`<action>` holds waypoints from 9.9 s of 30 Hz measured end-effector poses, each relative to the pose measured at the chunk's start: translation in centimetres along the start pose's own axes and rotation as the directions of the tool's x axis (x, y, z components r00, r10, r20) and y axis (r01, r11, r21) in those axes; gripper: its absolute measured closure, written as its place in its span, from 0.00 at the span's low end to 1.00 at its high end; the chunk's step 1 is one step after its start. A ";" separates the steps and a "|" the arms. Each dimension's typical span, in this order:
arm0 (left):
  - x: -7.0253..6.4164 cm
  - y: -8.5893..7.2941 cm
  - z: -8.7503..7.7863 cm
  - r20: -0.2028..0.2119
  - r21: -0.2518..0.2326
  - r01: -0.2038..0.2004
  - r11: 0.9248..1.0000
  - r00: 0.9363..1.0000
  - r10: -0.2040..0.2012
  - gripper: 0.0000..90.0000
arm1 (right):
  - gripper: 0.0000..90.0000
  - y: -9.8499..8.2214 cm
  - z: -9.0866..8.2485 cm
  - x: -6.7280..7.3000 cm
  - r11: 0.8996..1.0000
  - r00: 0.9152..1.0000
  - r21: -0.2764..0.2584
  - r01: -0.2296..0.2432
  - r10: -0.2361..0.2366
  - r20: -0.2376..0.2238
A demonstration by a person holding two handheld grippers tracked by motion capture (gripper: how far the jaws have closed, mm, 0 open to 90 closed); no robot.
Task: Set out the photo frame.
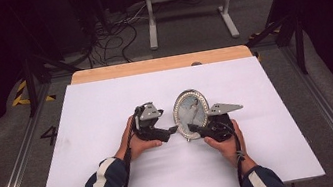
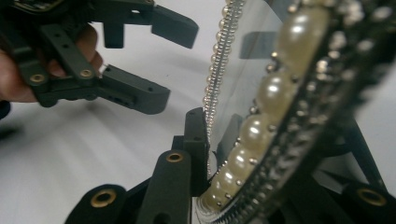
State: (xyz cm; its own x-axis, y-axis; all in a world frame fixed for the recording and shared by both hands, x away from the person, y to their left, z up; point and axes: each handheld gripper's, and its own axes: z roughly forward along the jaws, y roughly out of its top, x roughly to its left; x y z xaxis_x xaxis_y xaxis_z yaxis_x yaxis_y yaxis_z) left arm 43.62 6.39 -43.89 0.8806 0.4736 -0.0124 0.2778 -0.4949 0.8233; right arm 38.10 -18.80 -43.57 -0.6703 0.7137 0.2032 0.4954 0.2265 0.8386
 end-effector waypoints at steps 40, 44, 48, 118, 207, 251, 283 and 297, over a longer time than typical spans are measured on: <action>0.5 1.8 1.5 0.141 -0.044 0.050 0.998 0.989 -0.044 0.44 | 0.85 -0.8 -4.9 1.5 0.992 0.990 -0.112 0.048 -0.033 0.134; 0.3 1.8 1.1 0.111 -0.019 0.029 0.999 0.993 -0.027 0.49 | 0.85 -0.7 -4.8 1.1 0.993 0.992 -0.118 0.021 -0.005 0.127; 0.6 1.4 0.8 0.097 -0.008 0.029 1.000 0.995 -0.028 0.52 | 0.85 -0.4 -4.3 1.1 0.992 0.990 -0.123 0.026 -0.009 0.140; -1.3 -1.0 -3.4 0.013 -0.019 0.021 1.000 1.000 -0.021 0.76 | 0.84 0.6 -2.6 0.8 0.992 0.982 -0.123 0.038 -0.014 0.190; -3.4 -6.9 -10.8 -0.213 0.067 -0.095 0.993 0.971 0.107 0.21 | 0.41 -2.4 -7.0 0.4 0.956 0.928 0.081 0.282 -0.293 0.230; -2.4 -14.4 -18.2 -0.305 0.009 0.065 0.998 0.950 -0.059 0.10 | 0.21 -6.6 -11.7 -3.4 0.970 0.900 0.105 0.220 -0.243 0.363; -1.8 -15.6 -18.8 -0.318 0.009 0.118 0.993 0.942 -0.109 0.08 | 0.16 -7.1 -11.2 -3.5 0.972 0.892 0.098 0.213 -0.234 0.386; -1.7 -15.6 -18.3 -0.324 0.027 0.124 0.992 0.940 -0.108 0.08 | 0.16 -7.3 -11.1 -3.6 0.974 0.891 0.100 0.204 -0.226 0.394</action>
